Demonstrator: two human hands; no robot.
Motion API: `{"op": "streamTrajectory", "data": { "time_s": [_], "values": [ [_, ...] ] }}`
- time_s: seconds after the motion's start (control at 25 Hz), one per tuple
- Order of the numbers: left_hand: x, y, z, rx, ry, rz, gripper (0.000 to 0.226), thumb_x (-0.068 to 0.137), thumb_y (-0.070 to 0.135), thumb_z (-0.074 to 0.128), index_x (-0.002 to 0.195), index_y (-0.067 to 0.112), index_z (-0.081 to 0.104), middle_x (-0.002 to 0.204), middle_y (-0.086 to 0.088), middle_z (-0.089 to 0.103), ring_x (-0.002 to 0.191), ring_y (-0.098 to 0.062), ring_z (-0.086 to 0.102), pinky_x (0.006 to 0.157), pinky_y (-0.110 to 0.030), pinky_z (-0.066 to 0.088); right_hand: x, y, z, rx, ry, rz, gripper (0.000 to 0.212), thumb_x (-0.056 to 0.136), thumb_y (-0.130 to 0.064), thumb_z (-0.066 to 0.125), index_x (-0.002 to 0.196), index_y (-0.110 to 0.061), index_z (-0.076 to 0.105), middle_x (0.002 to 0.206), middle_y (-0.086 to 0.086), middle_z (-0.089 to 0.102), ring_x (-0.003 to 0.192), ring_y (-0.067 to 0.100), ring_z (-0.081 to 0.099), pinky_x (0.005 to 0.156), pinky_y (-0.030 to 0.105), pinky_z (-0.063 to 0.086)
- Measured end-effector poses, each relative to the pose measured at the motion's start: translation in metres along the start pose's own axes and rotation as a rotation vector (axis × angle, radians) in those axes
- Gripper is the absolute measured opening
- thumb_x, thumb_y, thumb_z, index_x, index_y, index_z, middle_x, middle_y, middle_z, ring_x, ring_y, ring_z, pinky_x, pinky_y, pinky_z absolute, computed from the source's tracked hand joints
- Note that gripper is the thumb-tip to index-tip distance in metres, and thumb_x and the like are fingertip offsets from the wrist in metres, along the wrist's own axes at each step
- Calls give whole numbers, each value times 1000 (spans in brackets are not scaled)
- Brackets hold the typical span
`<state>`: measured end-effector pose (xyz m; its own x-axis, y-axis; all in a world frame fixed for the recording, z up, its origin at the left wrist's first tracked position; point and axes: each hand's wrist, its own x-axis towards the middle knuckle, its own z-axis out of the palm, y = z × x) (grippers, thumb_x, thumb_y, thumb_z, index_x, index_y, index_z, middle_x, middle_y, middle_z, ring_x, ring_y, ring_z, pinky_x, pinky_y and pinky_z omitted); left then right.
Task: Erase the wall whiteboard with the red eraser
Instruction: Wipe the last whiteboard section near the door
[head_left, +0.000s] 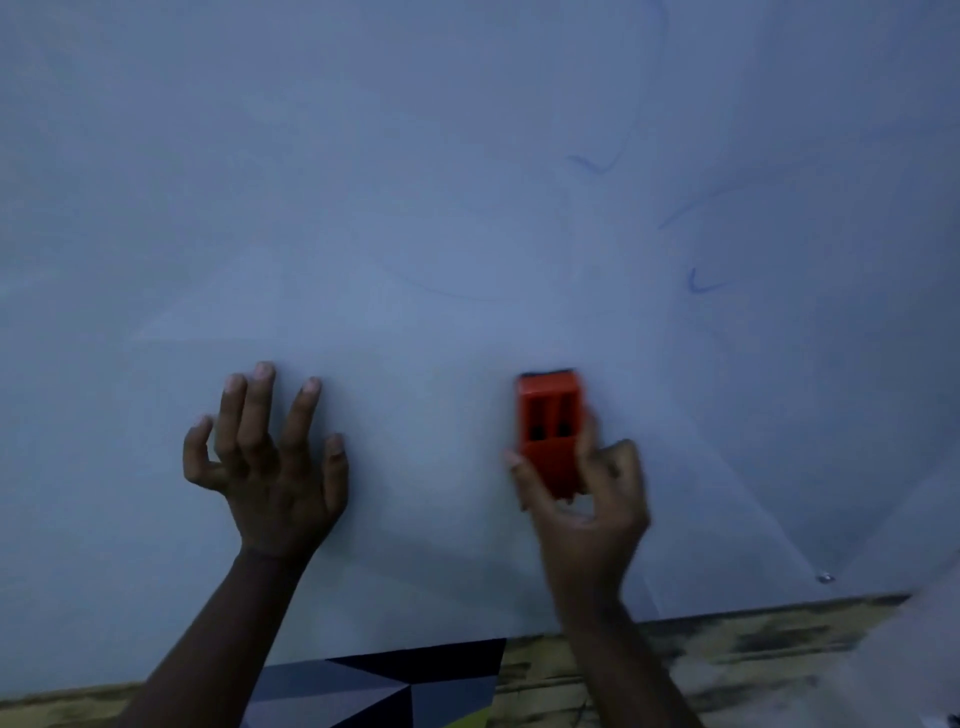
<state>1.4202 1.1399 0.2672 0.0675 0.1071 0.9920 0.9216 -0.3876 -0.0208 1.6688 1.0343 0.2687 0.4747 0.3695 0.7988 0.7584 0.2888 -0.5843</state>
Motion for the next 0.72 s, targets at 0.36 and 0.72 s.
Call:
{"op": "streamTrajectory", "data": {
  "time_s": [0.36, 0.72],
  "values": [
    [-2, -4, 1, 25, 33, 56, 63, 106, 36, 43, 166, 24, 31, 174, -5, 23, 162, -23, 21, 122, -49, 17, -8, -24, 14, -145, -179, -338, 72, 84, -67, 75, 144, -32, 58, 80, 3, 52, 68, 23, 51, 57, 40, 48],
    [-5, -2, 2, 32, 26, 41, 66, 105, 37, 42, 168, 24, 27, 176, -3, 17, 163, -24, 19, 125, -48, 15, 89, -10, -43, -68, 177, -54, 69, 87, -45, 81, 140, -6, 61, 100, 15, 51, 91, 15, 49, 75, 28, 50]
  ]
}}
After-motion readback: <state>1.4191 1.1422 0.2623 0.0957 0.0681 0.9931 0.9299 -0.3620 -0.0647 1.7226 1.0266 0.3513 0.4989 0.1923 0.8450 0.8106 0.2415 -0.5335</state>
